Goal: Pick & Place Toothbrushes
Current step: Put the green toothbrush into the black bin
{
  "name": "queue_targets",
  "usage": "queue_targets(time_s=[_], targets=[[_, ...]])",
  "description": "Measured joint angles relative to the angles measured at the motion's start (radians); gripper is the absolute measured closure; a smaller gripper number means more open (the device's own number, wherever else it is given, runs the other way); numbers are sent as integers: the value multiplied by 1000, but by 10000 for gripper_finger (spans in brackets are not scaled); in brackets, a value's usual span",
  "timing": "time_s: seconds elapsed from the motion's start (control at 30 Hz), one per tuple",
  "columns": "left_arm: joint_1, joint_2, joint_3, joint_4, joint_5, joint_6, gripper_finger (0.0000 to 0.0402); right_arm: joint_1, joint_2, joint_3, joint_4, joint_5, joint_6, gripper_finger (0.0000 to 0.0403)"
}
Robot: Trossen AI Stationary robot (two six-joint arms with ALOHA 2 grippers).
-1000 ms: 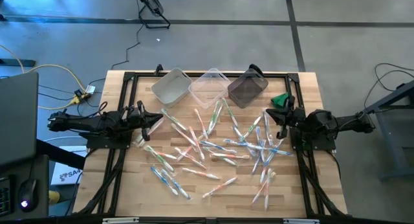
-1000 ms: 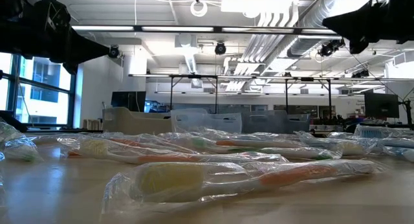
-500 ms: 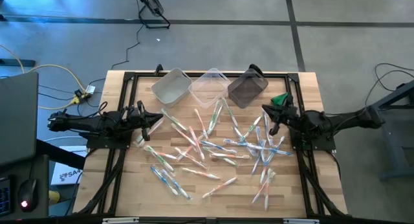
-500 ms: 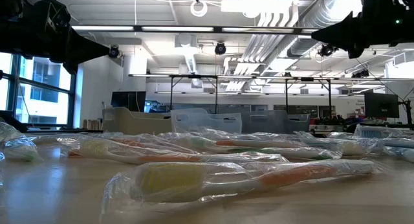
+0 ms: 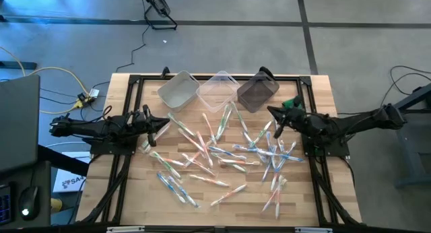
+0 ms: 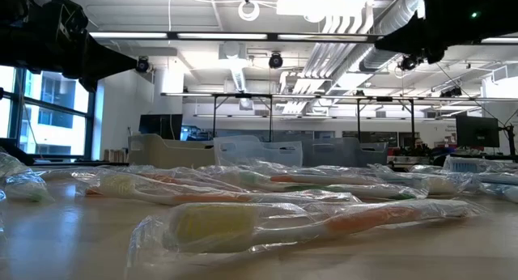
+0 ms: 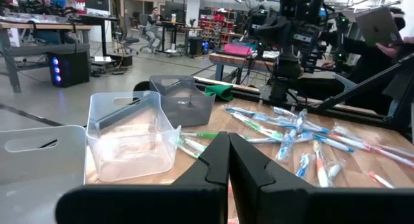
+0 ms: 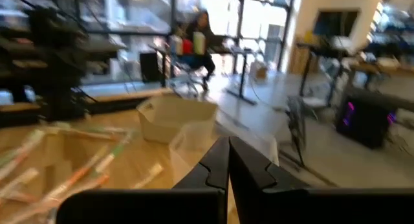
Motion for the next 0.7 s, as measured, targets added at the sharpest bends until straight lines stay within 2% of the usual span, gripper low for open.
queue_targets(time_s=[0.17, 0.33, 0.53, 0.7], targets=[[0, 0, 0, 0, 0, -2, 402, 0, 117, 71, -58, 55, 33, 400], [0, 0, 0, 1, 0, -2, 402, 0, 230, 174, -106, 57, 59, 400], [0, 0, 0, 1, 0, -6, 402, 0, 364, 302, -246, 51, 154, 400], [0, 0, 0, 1, 0, -4, 402, -8, 441, 333, -274, 26, 272, 400]])
